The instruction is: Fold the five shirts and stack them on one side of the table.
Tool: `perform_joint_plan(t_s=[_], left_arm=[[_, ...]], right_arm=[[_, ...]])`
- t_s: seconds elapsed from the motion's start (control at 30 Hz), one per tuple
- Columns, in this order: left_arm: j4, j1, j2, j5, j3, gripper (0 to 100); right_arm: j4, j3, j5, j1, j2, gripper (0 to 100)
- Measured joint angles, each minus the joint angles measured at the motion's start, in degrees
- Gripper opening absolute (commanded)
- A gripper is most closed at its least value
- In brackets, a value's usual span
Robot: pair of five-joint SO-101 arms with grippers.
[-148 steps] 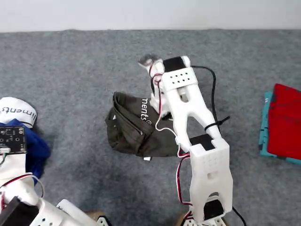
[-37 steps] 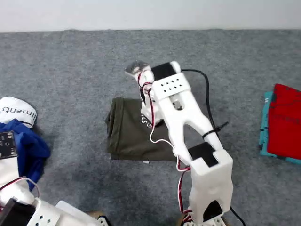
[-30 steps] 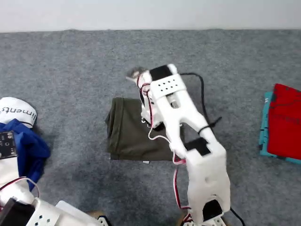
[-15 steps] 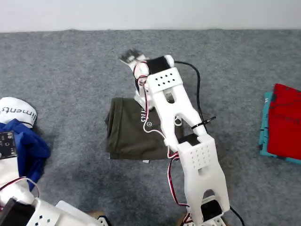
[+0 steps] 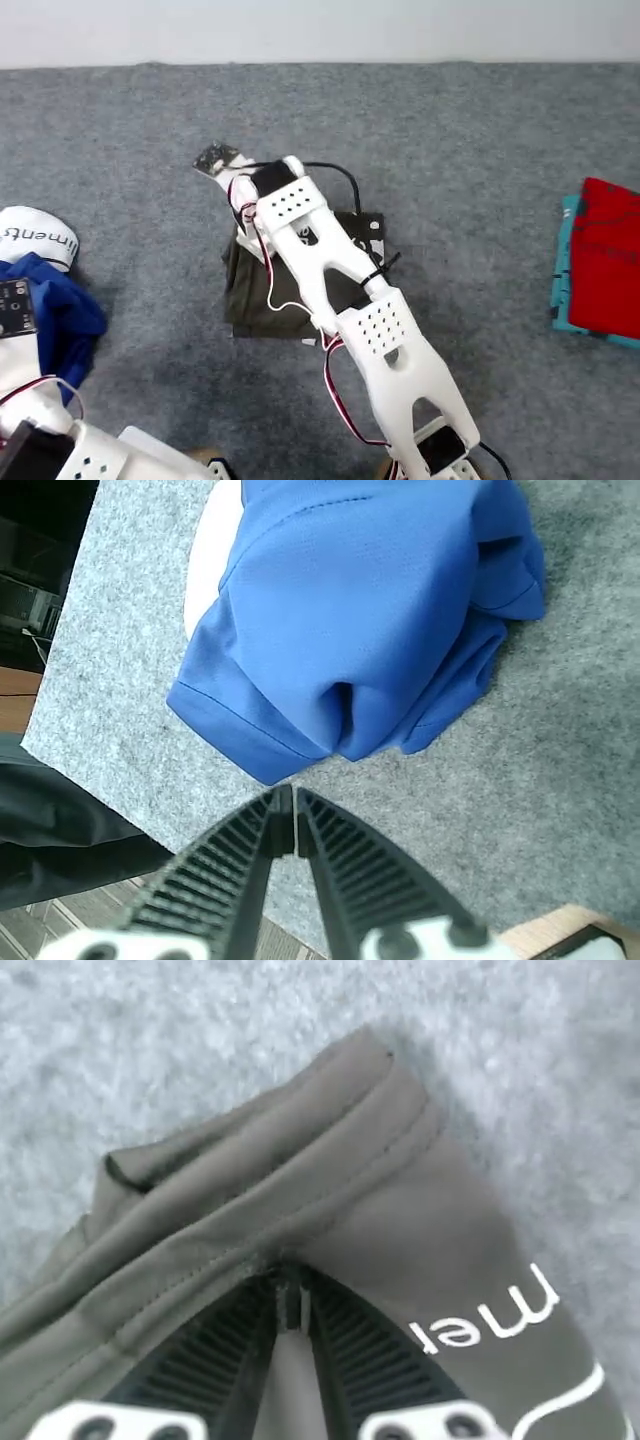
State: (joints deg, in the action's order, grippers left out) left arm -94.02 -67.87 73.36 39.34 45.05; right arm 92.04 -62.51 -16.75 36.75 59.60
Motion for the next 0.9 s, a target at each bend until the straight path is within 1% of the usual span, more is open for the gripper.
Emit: perform_joint_plan(t_s=[0.07, 0.13, 0.23, 0.33, 0.47, 0.63, 0.77, 0.9], left_arm=[[0.0, 0.0, 0.0, 0.0, 0.0, 2], [0.0, 0.0, 0.0, 0.0, 0.0, 2], [0.0, 0.0, 0.0, 0.0, 0.0, 2], [0.0, 0.0, 0.0, 0.0, 0.0, 2], [0.0, 0.0, 0.0, 0.0, 0.0, 2], [0.0, 0.0, 0.0, 0.0, 0.0, 2], [0.0, 0.0, 0.0, 0.0, 0.0, 2], [0.0, 0.0, 0.0, 0.0, 0.0, 2]], right_arm=[[5.2, -5.5, 0.0, 0.2, 0.0, 1.0], [8.2, -10.5, 0.0, 0.4, -0.4, 1.0], [8.4, -12.1, 0.0, 0.2, -2.5, 1.0], [8.4, -9.8, 0.0, 0.2, -6.6, 1.0], [8.4, 0.3, 0.5, 0.1, -14.2, 1.6], [8.4, 15.8, 6.4, -1.8, -26.6, 1.6], [8.4, 29.0, 12.9, -5.4, -36.5, 1.6], [8.4, 39.0, 22.9, -8.7, -43.3, 1.6]])
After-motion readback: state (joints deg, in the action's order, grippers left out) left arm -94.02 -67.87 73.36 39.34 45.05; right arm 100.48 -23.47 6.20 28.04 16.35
